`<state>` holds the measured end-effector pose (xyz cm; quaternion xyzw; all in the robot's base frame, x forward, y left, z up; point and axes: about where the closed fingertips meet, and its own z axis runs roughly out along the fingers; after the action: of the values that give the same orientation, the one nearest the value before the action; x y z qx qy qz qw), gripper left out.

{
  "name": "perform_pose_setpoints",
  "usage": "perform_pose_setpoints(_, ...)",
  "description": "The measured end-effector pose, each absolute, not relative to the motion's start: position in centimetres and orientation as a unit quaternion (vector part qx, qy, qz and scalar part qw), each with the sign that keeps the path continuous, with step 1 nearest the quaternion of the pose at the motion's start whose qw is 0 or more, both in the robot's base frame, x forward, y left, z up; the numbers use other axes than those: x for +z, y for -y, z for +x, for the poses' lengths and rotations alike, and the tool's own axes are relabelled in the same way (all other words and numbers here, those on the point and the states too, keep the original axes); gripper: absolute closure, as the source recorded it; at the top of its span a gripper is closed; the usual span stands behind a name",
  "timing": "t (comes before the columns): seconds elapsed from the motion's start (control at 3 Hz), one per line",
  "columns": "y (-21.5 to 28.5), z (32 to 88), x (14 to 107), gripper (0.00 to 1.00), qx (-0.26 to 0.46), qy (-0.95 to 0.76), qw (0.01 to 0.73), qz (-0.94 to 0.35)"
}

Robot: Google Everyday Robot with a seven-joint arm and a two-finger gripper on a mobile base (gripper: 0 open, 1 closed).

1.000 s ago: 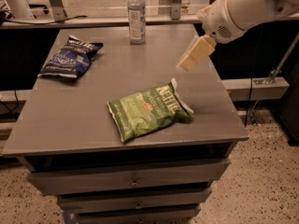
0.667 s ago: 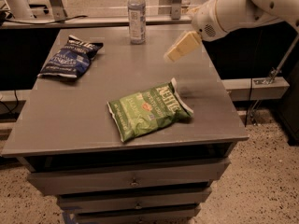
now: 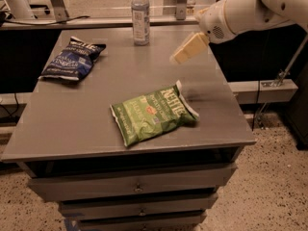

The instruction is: Pick blue plastic bottle

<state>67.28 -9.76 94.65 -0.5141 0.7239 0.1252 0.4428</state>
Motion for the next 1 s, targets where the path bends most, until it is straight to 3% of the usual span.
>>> perform_pose_setpoints(0.33,8.2,69.6,94.6,0.0,0.154,-0.707,0.482,-0.495)
perform_pose_setpoints(1.0,2.7,79.6,96.5,0.0,0.206,-0.659,0.587,-0.423)
